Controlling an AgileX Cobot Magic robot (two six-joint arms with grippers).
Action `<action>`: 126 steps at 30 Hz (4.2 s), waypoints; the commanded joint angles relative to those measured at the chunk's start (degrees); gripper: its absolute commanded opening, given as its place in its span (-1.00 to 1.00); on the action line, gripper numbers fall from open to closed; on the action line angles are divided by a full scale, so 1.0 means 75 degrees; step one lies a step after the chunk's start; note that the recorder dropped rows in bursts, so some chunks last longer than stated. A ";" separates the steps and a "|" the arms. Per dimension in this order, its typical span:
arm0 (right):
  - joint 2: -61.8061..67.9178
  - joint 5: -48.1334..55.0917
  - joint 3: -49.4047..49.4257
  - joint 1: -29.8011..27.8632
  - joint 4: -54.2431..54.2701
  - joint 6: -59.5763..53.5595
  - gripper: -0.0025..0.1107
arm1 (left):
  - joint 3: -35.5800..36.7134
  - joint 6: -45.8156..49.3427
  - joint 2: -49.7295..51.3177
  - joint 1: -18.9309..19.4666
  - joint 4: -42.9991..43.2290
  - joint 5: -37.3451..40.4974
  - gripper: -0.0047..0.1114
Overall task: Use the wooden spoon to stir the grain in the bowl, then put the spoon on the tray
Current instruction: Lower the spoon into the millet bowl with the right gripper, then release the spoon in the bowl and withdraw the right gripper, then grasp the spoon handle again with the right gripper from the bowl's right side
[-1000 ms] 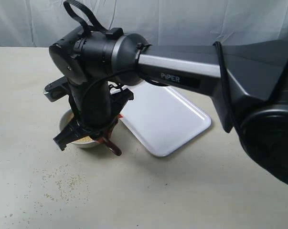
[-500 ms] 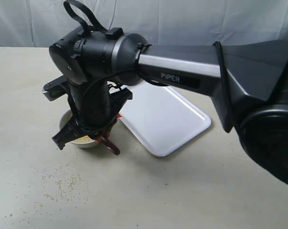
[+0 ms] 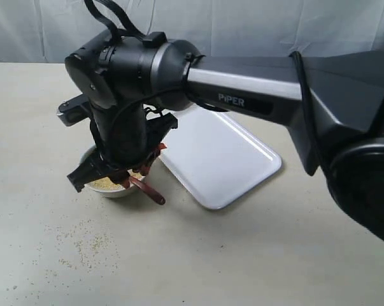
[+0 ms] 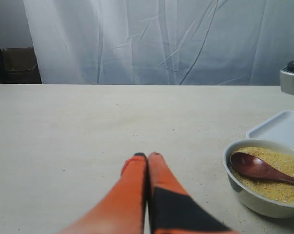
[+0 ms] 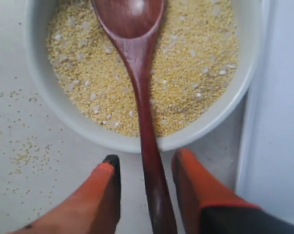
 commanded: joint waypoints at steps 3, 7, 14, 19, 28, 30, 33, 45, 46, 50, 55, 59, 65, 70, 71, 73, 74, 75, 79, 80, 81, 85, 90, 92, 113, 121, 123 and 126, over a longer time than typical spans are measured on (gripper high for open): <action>-0.0976 -0.0012 -0.0039 -0.0015 0.0012 0.0495 -0.30 | 0.0023 -0.0019 -0.0035 -0.0003 -0.0026 -0.0101 -0.92; -0.1758 -0.1156 0.1114 -0.0015 0.1031 0.0981 -0.30 | 0.0023 -0.0019 -0.0035 -0.0003 -0.0026 -0.0101 -0.92; -0.2324 -0.3053 0.3240 -0.0015 0.2709 0.0906 -0.30 | 0.0023 -0.0019 -0.0035 -0.0003 -0.0026 -0.0101 -0.92; -0.2324 -0.4412 0.4278 -0.0015 0.3257 0.0846 -0.30 | 0.0023 -0.0019 -0.0035 -0.0003 -0.0026 -0.0101 -0.92; -0.2324 -0.6560 0.5435 -0.0015 0.4376 0.1047 -0.30 | 0.0023 -0.0006 -0.0035 -0.0003 -0.0026 -0.0101 -0.92; -0.2324 -0.6886 0.5639 -0.0031 0.4362 0.1047 -0.30 | 0.0023 -0.0006 -0.0035 -0.0003 -0.0026 -0.0101 -0.92; -0.2324 -0.7055 0.5789 -0.0117 0.4324 0.1047 -0.30 | 0.0023 -0.0006 -0.0035 -0.0003 -0.0026 -0.0101 -0.92; -0.2309 -0.6936 0.5791 -0.0845 0.3523 0.1047 -0.30 | 0.0023 -0.0006 -0.0035 -0.0003 -0.0026 -0.0101 -0.92; -0.2309 -0.6959 0.5791 -0.0907 0.3521 0.1047 -0.30 | 0.0023 -0.0006 -0.0035 -0.0003 -0.0026 -0.0101 -0.92; -0.2309 -0.7142 0.5791 -0.1077 0.3463 0.1047 -0.30 | 0.0023 -0.0006 -0.0035 -0.0003 -0.0026 -0.0101 -0.92; -0.2146 -0.7711 0.5791 -0.1077 0.3591 0.1047 -0.30 | 0.0023 -0.0006 -0.0035 -0.0003 -0.0026 -0.0101 -0.92; -0.2141 -0.7442 0.5791 -0.1077 0.3610 0.1047 -0.30 | 0.0023 -0.0006 -0.0035 -0.0003 -0.0026 -0.0101 -0.92; -0.2529 -0.6695 0.5791 -0.1077 0.3501 0.1047 -0.30 | 0.0023 -0.0006 -0.0035 -0.0003 -0.0026 -0.0101 -0.92; -0.3169 -0.6519 0.6020 -0.0985 0.3501 0.0993 -0.30 | 0.0023 -0.0006 -0.0035 -0.0003 -0.0026 -0.0101 -0.92; -0.3358 -0.7022 0.6296 -0.0885 0.3577 0.0993 -0.30 | 0.0023 -0.0006 -0.0035 -0.0003 -0.0026 -0.0101 -0.92; -0.3707 -0.8554 0.7038 -0.0565 0.3922 0.1073 -0.30 | 0.0023 -0.0008 -0.0035 -0.0003 0.0010 -0.0101 -0.92; -0.3859 -0.9673 0.7527 -0.0321 0.4230 0.1138 -0.30 | 0.0023 -0.0008 -0.0035 -0.0003 0.0047 -0.0101 -0.92; -0.3964 -1.0836 0.8013 -0.0057 0.4634 0.1210 -0.30 | 0.0023 -0.0008 -0.0035 -0.0003 0.0065 -0.0101 -0.92; -0.3995 -1.4438 0.9383 0.0809 0.5390 0.2483 -0.30 | 0.0023 -0.0008 -0.0035 -0.0003 0.0065 -0.0101 -0.92; -0.3964 -1.4764 0.9599 0.0909 0.5451 0.2916 -0.30 | 0.0023 -0.0008 -0.0035 -0.0003 0.0065 -0.0101 -0.92; -0.3896 -1.5060 0.9766 0.1012 0.5542 0.3493 -0.30 | 0.0023 -0.0008 -0.0035 -0.0003 0.0065 -0.0101 -0.92; -0.3494 -1.5569 0.9944 0.1407 0.6181 0.5150 -0.30 | 0.0023 -0.0008 -0.0035 -0.0003 0.0065 -0.0101 -0.92; -0.2706 -1.6138 0.9890 0.1614 0.6427 0.6859 -0.30 | 0.0023 -0.0008 -0.0035 -0.0003 0.0065 -0.0101 -0.92; -0.2434 -1.6138 0.9856 0.1614 0.6510 0.7349 -0.30 | 0.0023 -0.0008 -0.0035 -0.0003 0.0065 -0.0101 -0.92; -0.0669 -1.6456 0.8020 0.1578 0.7490 0.7525 -0.06 | 0.0023 -0.0008 -0.0035 -0.0003 0.0065 -0.0101 -0.92; -0.0051 -1.6946 0.7732 0.1486 0.7877 0.7511 -0.06 | 0.0023 -0.0008 -0.0035 -0.0003 0.0065 -0.0101 -0.92; -0.0013 -1.6974 0.7732 0.1396 0.7705 0.7511 -0.06 | 0.0023 -0.0008 -0.0035 -0.0003 0.0065 -0.0101 -0.92; 0.0003 -1.6991 0.7732 0.1215 0.7403 0.7511 -0.06 | 0.0023 -0.0008 -0.0035 -0.0003 0.0063 -0.0115 -0.92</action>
